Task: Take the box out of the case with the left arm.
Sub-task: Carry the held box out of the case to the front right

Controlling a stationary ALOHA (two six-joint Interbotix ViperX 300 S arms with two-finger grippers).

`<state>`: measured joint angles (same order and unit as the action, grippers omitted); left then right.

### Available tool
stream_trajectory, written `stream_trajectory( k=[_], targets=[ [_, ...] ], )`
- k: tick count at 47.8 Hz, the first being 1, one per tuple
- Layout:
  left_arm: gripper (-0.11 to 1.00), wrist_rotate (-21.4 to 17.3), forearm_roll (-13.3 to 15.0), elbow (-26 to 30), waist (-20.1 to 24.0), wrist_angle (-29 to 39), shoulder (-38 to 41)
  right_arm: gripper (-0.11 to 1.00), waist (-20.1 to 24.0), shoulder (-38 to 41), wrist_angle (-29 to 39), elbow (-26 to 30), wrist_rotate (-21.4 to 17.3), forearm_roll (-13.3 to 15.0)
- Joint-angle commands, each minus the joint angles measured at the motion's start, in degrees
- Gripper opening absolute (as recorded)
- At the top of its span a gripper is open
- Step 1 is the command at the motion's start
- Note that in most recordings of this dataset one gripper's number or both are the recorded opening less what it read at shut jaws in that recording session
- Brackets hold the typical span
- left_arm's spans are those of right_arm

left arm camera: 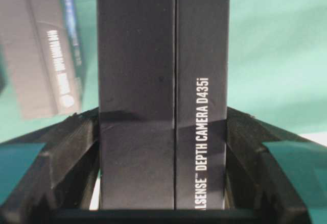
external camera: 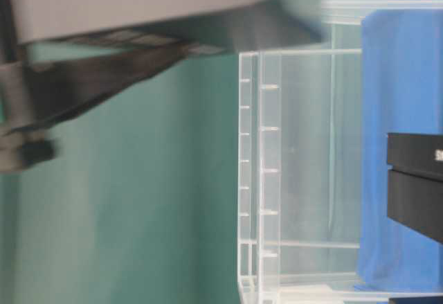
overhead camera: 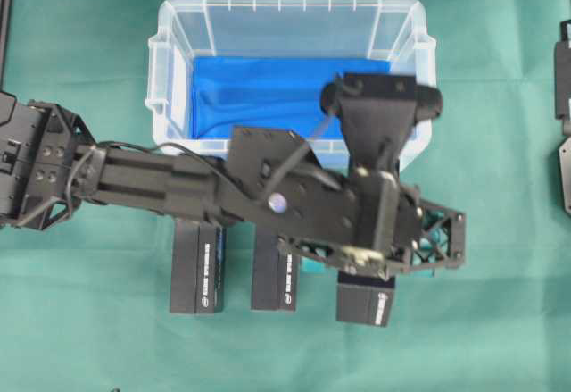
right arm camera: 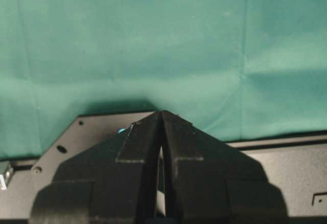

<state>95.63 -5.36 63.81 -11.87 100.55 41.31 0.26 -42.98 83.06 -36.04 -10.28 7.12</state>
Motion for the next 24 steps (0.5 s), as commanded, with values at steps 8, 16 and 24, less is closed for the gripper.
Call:
stream_trajectory(
  k=[8, 16, 24],
  targets=[
    [0.59, 3.52, -1.14, -15.12, -1.32, -12.22, -6.68, 0.03, 0.0, -0.09, 0.0, 0.97, -0.09, -0.18],
    [0.59, 7.73, -1.23, -27.77, -1.85, -20.21, -11.16, 0.03, 0.09, -0.09, 0.0, 1.05, -0.09, -0.18],
    [0.59, 9.4, -2.02, -36.83, -1.93, -27.77, -13.54, 0.03, 0.0, -0.09, 0.0, 0.97, -0.09, -0.18]
  ],
)
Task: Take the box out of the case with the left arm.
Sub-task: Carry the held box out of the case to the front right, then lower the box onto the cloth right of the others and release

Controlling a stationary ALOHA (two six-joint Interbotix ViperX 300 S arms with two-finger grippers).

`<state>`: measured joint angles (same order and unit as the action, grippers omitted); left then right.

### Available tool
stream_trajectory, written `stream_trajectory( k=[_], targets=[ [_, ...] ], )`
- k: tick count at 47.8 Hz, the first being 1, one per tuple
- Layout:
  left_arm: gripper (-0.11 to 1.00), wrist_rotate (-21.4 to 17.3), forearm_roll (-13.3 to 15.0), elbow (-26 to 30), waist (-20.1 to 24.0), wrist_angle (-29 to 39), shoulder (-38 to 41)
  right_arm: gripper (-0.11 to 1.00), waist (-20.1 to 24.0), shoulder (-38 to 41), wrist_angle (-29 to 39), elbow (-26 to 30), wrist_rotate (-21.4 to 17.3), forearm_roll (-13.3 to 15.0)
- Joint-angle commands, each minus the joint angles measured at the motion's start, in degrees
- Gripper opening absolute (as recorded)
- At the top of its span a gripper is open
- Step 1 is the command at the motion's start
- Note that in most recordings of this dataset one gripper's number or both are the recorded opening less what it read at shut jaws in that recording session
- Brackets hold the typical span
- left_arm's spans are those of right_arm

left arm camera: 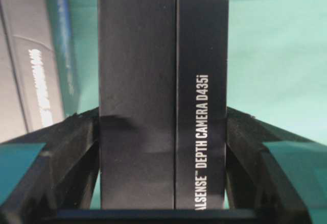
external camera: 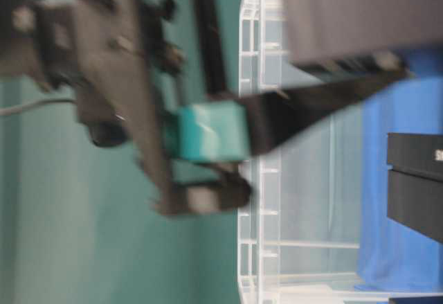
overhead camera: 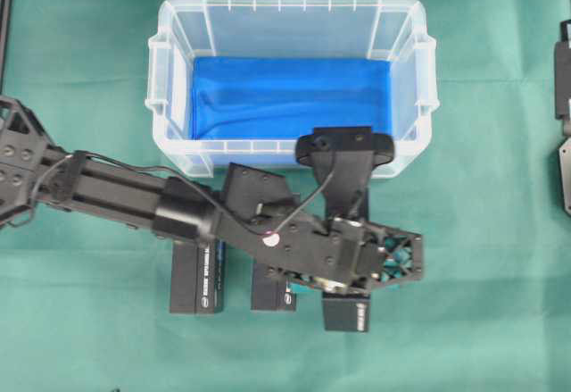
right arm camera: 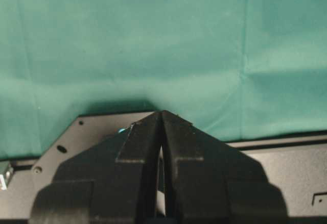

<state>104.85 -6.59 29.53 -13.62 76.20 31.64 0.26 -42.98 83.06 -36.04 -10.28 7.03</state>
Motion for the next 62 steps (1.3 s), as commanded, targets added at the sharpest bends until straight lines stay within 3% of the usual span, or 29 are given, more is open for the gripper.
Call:
stream_trajectory(
  k=[1, 13, 23, 34, 43, 62],
  targets=[
    [0.59, 0.35, -1.05, -3.25, -0.18, -4.31, -3.96, 0.03, 0.0, -0.09, 0.0, 0.97, -0.09, -0.09],
    [0.59, 0.62, -3.96, -4.92, -0.18, -8.0, -2.9, 0.03, 0.09, -0.09, 0.0, 0.97, -0.26, -0.09],
    [0.59, 0.62, -4.13, -3.96, -0.18, -8.88, -1.49, 0.03, 0.0, -0.09, 0.0, 0.97, -0.26, -0.09],
    [0.59, 1.05, -2.99, -4.75, -0.18, -10.37, -1.49, 0.03, 0.0, -0.09, 0.0, 0.97, -0.26, -0.09],
    [0.59, 4.31, -0.53, -6.42, -0.18, -10.55, -1.67, 0.03, 0.09, -0.09, 0.0, 0.97, -0.18, -0.09],
    [0.59, 4.22, -0.35, -8.26, -1.23, -13.54, -2.2, 0.03, 0.09, -0.09, 0.0, 0.97, -0.18, -0.09]
  ],
)
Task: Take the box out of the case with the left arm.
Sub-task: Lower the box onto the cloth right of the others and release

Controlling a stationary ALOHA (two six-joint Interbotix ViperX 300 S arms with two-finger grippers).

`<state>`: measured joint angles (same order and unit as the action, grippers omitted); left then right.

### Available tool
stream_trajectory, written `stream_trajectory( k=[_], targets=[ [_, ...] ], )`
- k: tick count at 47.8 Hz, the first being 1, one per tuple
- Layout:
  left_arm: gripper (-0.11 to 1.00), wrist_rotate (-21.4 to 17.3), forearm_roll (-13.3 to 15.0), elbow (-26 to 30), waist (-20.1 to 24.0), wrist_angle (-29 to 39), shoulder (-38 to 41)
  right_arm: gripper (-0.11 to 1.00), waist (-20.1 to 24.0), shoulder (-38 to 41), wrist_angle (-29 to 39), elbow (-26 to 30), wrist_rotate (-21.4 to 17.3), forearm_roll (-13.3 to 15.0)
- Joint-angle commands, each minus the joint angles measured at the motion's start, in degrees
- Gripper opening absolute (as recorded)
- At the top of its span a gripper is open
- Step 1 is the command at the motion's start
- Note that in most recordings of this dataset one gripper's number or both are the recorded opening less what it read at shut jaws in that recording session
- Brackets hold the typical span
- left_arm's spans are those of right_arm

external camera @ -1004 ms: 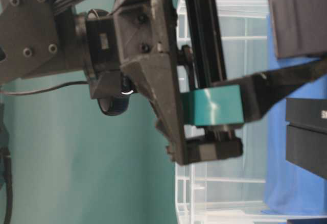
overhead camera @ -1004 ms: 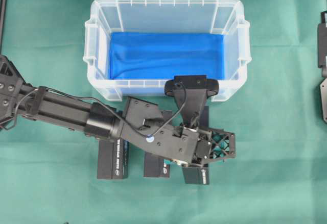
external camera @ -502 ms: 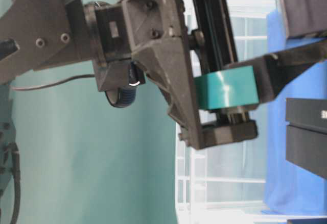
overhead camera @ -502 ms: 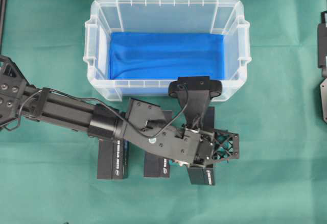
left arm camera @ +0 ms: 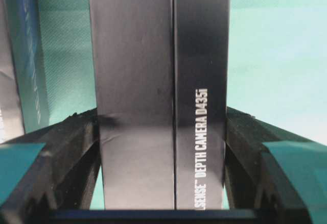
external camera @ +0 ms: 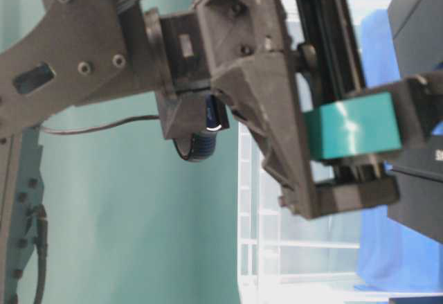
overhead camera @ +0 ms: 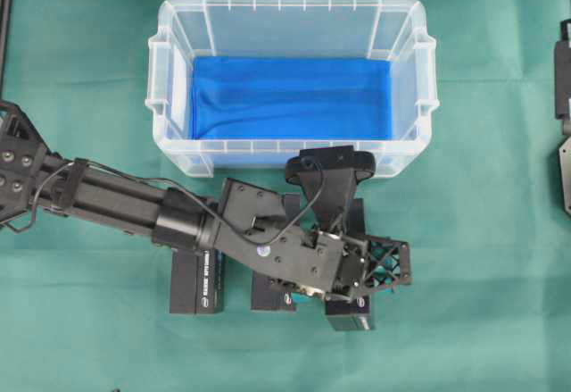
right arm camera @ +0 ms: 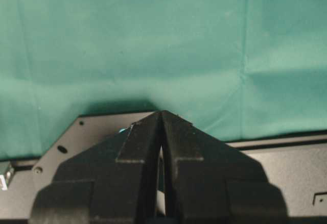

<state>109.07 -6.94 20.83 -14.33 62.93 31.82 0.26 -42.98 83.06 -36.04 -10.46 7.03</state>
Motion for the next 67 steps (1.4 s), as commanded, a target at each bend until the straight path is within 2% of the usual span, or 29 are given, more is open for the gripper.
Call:
stream_trajectory(
  k=[1, 13, 34, 45, 53, 67],
  targets=[
    [0.59, -0.09, 0.0, 0.44, -0.62, -0.18, -2.46, 0.03, 0.09, -0.09, 0.0, 0.97, 0.0, -0.09],
    [0.59, -2.37, 0.0, 0.44, -0.79, -1.05, -2.46, 0.03, 0.0, -0.09, 0.0, 1.05, 0.0, -0.09],
    [0.59, -2.29, -0.09, -0.44, -0.97, -2.37, -2.72, 0.03, 0.09, -0.62, 0.0, 1.05, 0.0, -0.09],
    [0.6, -3.52, -0.35, -3.6, -1.14, -2.81, -4.04, 0.03, 0.0, -1.05, -0.18, 0.97, 0.09, -0.09],
    [0.93, -4.83, -1.05, -2.99, -1.05, -2.9, -4.13, 0.03, 0.0, -0.97, -0.26, 0.88, 0.09, -0.09],
    [0.93, -6.77, -1.58, -0.35, -0.44, -2.9, -3.69, 0.03, 0.0, -1.05, -0.26, 0.88, 0.09, -0.09]
  ],
)
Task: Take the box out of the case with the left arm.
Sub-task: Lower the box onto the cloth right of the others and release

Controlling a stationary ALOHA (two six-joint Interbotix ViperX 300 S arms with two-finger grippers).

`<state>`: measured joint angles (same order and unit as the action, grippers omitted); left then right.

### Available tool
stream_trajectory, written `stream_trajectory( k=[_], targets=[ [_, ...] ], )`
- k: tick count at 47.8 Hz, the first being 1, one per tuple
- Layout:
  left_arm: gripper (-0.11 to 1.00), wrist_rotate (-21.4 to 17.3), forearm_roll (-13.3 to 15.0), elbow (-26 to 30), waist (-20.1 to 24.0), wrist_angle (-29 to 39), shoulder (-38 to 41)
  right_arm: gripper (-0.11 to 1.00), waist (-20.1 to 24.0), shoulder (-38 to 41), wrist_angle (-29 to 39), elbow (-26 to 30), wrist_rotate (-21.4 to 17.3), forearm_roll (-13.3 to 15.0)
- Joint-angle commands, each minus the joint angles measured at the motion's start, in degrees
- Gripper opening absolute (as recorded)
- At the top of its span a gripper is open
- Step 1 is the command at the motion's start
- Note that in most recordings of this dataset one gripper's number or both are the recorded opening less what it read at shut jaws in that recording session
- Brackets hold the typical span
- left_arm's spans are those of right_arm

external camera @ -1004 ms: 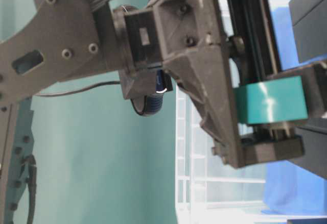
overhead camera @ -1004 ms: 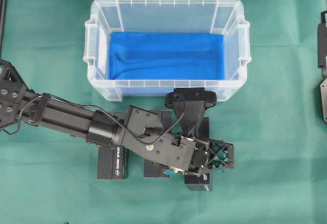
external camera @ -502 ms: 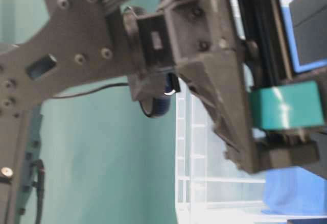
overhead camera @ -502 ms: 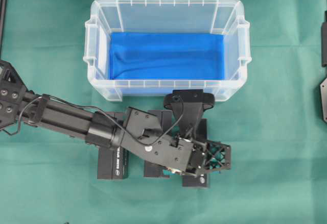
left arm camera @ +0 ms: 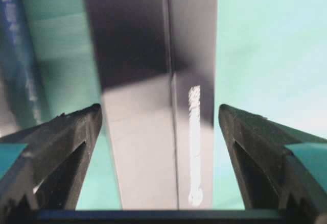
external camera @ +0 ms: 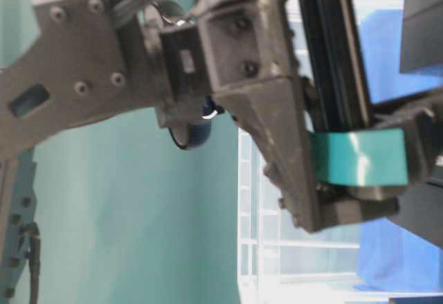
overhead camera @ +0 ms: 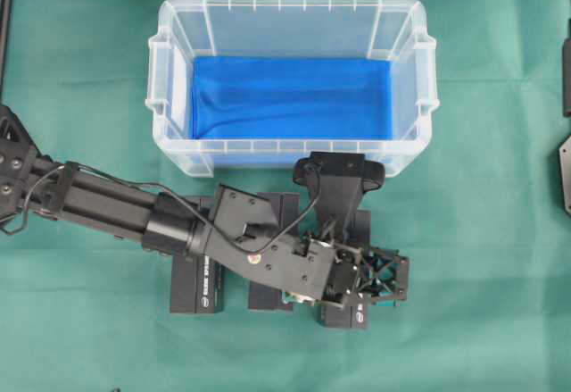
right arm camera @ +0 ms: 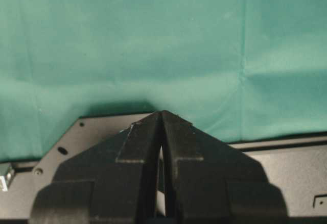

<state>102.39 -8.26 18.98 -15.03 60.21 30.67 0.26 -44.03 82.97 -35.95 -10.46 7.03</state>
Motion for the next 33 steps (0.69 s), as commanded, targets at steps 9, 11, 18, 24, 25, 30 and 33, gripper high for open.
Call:
stream_trajectory(
  k=[9, 11, 18, 24, 25, 30, 33],
  targets=[
    [0.93, -0.18, 0.0, 2.37, 0.44, 0.35, -3.08, 0.03, 0.0, 0.0, -0.09, 0.79, 0.09, -0.09],
    [0.93, -0.18, 0.0, 2.64, 0.53, 0.79, -3.52, 0.03, 0.09, 0.0, 0.0, 0.79, 0.09, -0.09],
    [0.93, -0.44, 0.0, 3.78, 1.14, 3.69, -5.71, 0.03, 0.0, 0.0, 0.0, 0.79, 0.0, -0.09],
    [0.93, -0.53, 0.0, 5.54, 1.41, 6.24, -6.94, 0.03, 0.0, 0.0, -0.09, 0.88, 0.09, -0.09],
    [0.93, -0.62, 0.0, 5.89, 1.49, 6.5, -7.03, 0.03, 0.09, 0.0, -0.09, 0.79, 0.09, -0.09],
    [0.92, -1.05, 0.0, 8.44, 1.76, 7.21, -6.94, 0.03, 0.09, 0.0, 0.0, 0.88, 0.09, -0.09],
    [0.92, -1.49, 0.0, 10.2, 1.93, 7.47, -6.68, 0.03, 0.0, 0.0, 0.0, 0.88, 0.09, -0.09]
  ],
)
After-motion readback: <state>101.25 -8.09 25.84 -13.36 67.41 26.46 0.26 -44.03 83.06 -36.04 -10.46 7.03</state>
